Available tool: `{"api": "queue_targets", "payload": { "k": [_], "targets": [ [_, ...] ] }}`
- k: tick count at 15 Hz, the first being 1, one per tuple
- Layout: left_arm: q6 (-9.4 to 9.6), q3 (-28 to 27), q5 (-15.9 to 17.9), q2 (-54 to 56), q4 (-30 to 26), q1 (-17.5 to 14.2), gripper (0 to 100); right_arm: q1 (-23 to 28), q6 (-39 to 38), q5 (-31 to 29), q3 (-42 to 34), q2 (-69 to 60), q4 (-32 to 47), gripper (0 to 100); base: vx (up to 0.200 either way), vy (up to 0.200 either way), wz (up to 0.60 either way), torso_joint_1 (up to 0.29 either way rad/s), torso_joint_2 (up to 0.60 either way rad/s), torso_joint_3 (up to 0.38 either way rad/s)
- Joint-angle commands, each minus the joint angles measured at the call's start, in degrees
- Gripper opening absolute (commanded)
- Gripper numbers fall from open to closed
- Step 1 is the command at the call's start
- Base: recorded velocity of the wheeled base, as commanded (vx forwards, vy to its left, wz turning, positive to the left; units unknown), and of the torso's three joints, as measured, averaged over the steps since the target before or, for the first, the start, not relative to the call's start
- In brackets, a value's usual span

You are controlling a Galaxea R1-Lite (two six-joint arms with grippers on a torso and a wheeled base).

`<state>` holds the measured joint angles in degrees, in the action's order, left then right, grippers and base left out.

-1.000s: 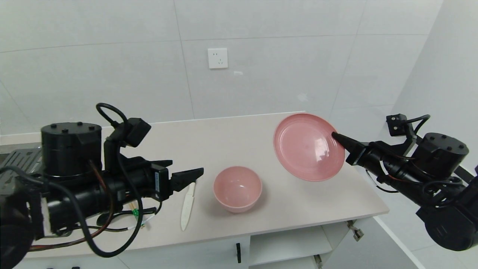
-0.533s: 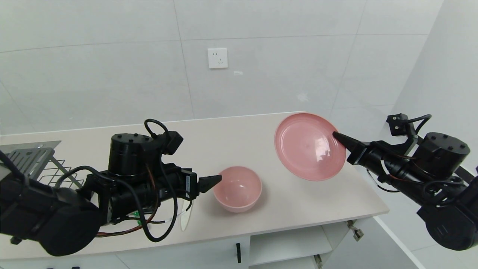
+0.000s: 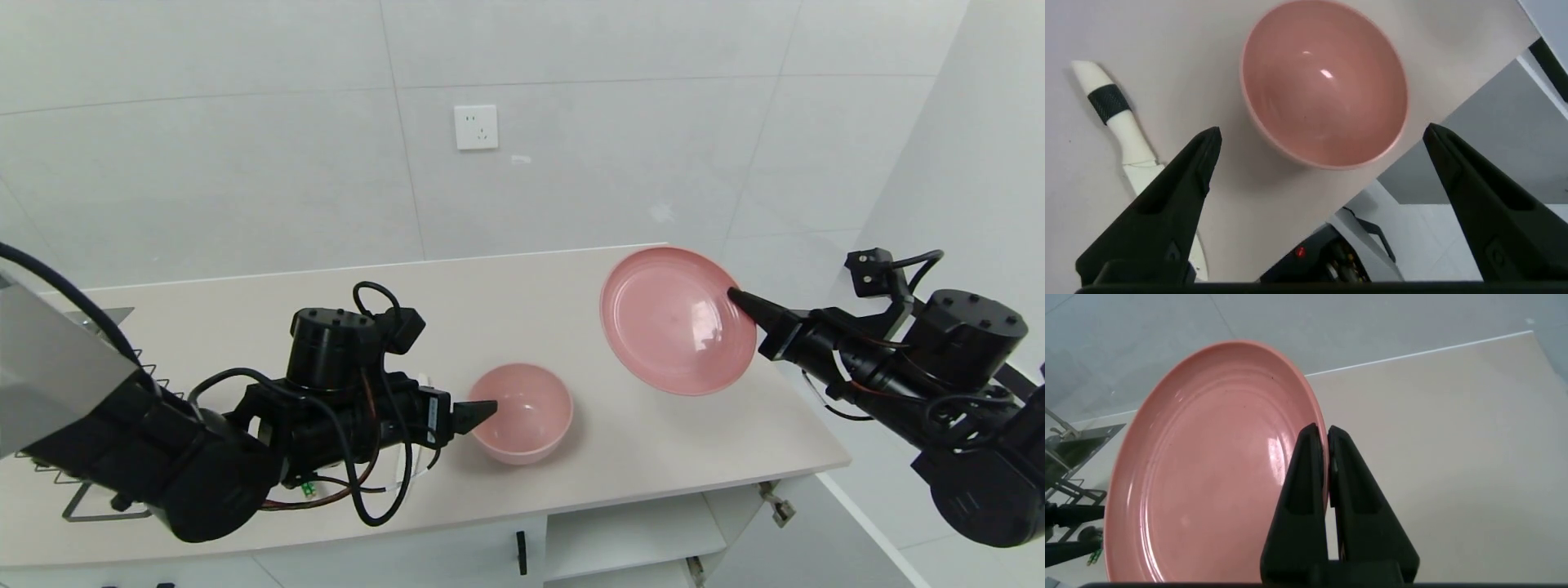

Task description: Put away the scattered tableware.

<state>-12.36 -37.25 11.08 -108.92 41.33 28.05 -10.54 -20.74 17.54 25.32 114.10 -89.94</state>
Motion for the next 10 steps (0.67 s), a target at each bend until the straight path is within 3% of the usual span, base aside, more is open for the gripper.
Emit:
{"api": "queue_targets", "payload": {
  "k": [1,5,10],
  "targets": [
    [0.06,-1.15,-0.01,-3.49,-0.02,-0.1,100,0.0,-0.01,0.04,-0.01,-0.02,-0.06,0,0.0,0.0,0.0,0.0,0.0,0.0],
    [-0.03,-1.86,-0.09,-7.09,4.38,-0.1,100,0.0,-0.01,0.04,-0.01,-0.37,-0.06,0,0.0,0.0,0.0,0.0,0.0,0.0],
    [0.06,-5.11,-0.53,-12.98,4.9,-0.19,100,0.09,0.08,0.04,-0.1,-0.46,-0.06,0,0.0,0.0,0.0,0.0,0.0,0.0]
  ]
}}
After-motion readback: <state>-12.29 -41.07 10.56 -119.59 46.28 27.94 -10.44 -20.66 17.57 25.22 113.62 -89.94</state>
